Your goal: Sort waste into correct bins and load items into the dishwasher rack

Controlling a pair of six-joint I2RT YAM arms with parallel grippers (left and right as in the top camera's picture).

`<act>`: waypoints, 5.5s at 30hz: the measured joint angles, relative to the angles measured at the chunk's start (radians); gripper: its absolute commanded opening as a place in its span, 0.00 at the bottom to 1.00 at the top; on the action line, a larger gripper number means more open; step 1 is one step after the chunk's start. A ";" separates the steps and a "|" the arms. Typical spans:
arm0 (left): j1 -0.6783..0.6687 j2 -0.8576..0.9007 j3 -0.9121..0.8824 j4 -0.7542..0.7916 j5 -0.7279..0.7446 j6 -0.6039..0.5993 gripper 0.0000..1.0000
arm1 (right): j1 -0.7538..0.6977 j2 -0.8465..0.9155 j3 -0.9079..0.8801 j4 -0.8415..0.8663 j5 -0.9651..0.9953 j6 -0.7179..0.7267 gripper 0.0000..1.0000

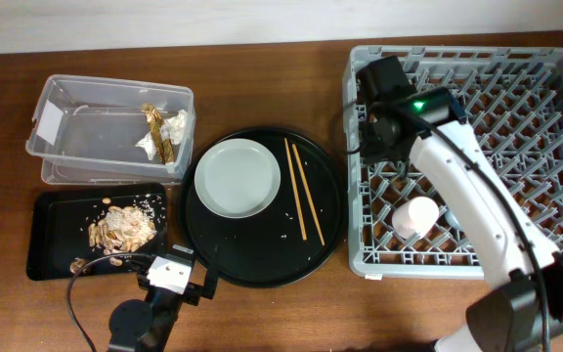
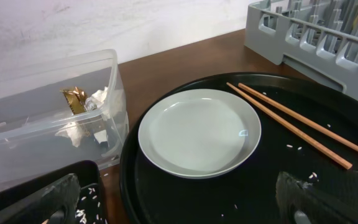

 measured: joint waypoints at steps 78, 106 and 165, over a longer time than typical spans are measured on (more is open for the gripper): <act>0.000 0.000 0.000 0.000 0.000 0.000 0.99 | 0.251 0.214 -0.229 0.400 -0.330 0.010 0.47; 0.000 0.000 0.000 0.000 0.000 0.000 1.00 | -0.037 0.059 -0.165 0.118 -0.044 0.188 0.38; 0.000 0.000 0.000 0.000 0.000 0.000 0.99 | 0.086 -0.922 -0.099 -0.234 -0.137 0.058 0.99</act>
